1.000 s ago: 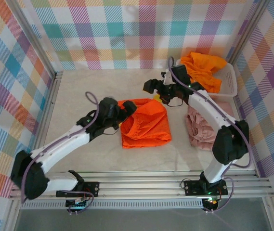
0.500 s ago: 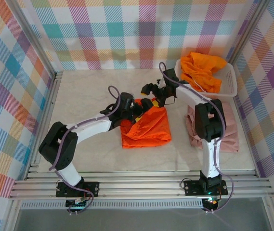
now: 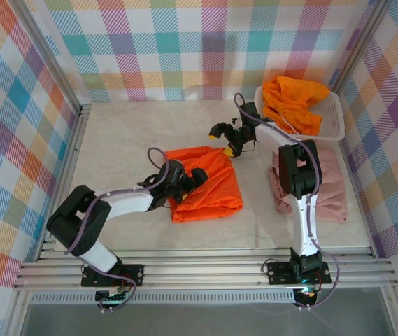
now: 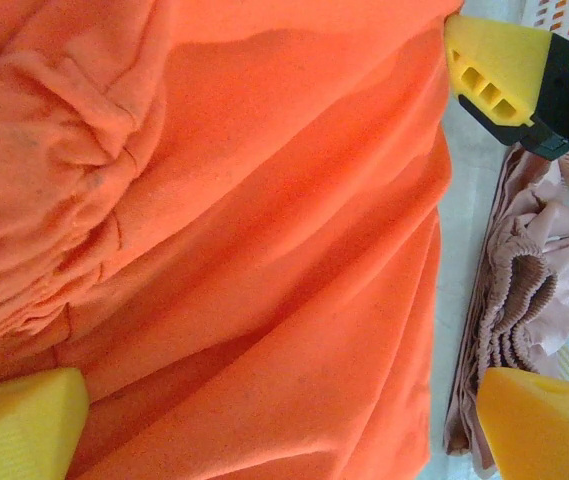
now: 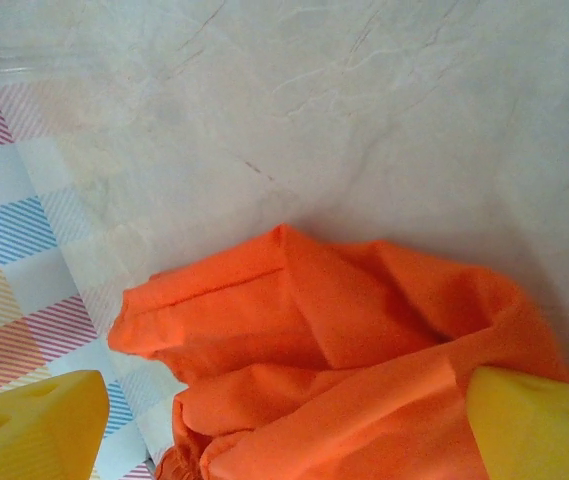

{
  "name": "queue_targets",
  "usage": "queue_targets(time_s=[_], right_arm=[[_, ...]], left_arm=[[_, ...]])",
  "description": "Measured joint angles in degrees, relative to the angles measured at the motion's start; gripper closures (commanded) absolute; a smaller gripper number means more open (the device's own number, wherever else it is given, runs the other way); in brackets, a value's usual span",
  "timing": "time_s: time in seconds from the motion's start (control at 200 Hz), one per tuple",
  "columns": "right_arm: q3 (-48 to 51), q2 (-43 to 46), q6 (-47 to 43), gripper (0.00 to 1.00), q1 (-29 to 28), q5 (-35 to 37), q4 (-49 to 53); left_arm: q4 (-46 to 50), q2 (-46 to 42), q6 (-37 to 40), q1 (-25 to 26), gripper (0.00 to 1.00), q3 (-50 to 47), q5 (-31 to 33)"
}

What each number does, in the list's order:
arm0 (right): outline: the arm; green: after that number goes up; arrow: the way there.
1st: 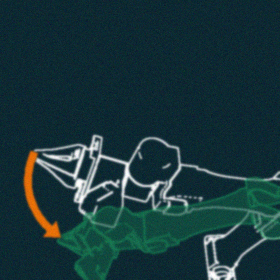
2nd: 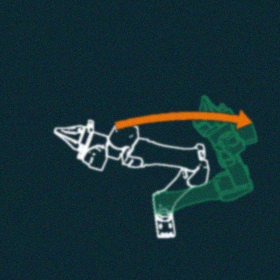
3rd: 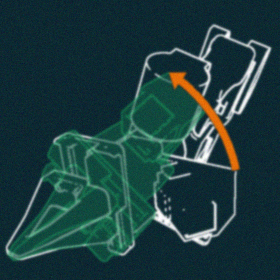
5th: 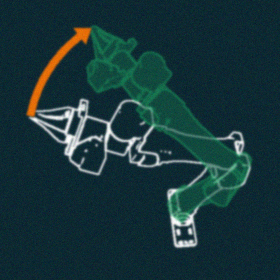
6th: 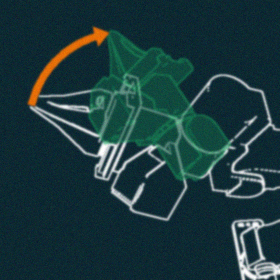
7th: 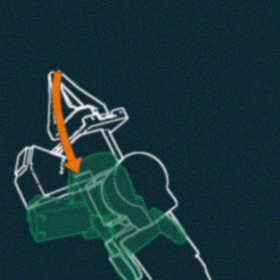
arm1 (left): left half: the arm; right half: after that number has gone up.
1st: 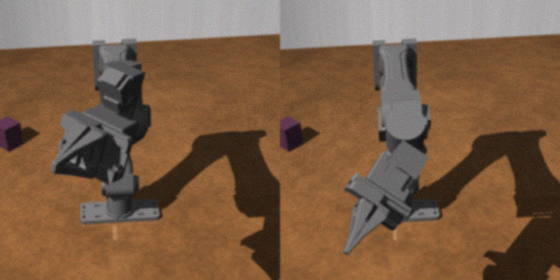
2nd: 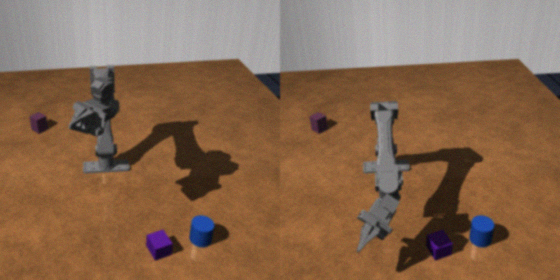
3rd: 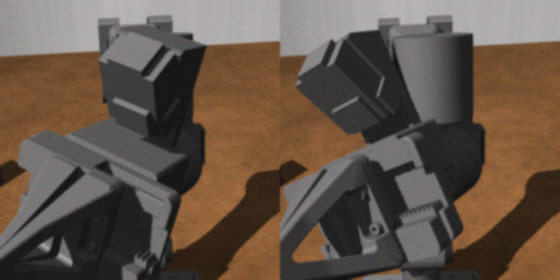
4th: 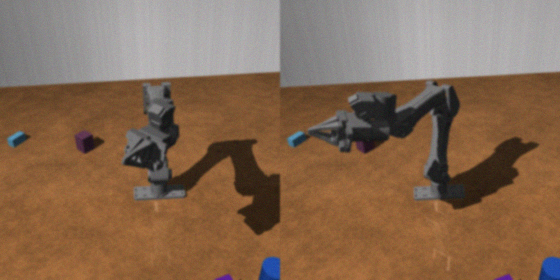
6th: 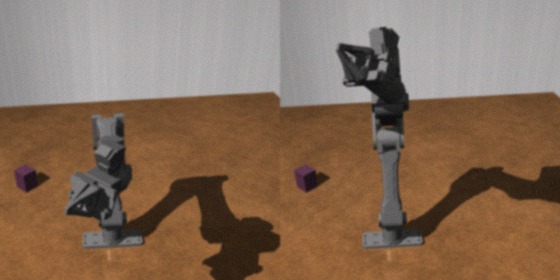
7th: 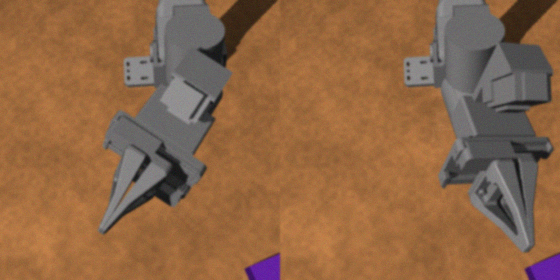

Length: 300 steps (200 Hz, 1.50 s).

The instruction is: Fold and stack the shorts

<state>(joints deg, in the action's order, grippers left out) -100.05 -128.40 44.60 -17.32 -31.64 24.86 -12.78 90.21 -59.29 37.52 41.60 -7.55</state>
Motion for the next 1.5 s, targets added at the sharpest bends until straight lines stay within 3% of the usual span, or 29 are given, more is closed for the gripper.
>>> queue_targets(time_s=[0.18,0.255,0.275,0.4,0.52,0.865,1.105,1.5], right_arm=[[6.0,5.6,-2.3,0.06,0.0,1.3,-2.4],[10.8,12.4,-5.6,0.06,0.0,3.8,-1.9],[11.9,14.1,-6.5,0.00,0.0,4.4,-1.8],[18.4,27.4,-13.0,0.01,0.1,9.2,0.0],[22.2,33.7,-18.2,0.00,0.4,11.2,1.9],[24.8,23.5,-26.7,0.01,1.2,5.4,9.7],[24.7,17.0,-28.9,0.12,0.8,2.3,11.7],[26.0,15.4,-27.9,0.25,-3.0,-0.9,9.2]], left_arm=[[8.5,-5.2,1.8,-0.7,0.00,3.2,0.8],[12.8,-7.5,3.5,-1.5,0.00,7.6,0.7],[13.7,-8.0,3.9,-1.7,0.00,9.0,0.5],[16.7,-9.7,6.8,-4.1,0.00,16.6,-0.7],[17.1,-9.2,7.9,-5.8,0.00,18.1,-2.1],[15.3,-0.6,7.6,-6.2,0.00,6.9,-3.8],[11.5,-1.4,7.7,-6.2,0.00,3.0,-3.3],[8.3,-2.0,7.7,-6.3,0.00,0.9,-3.3]])
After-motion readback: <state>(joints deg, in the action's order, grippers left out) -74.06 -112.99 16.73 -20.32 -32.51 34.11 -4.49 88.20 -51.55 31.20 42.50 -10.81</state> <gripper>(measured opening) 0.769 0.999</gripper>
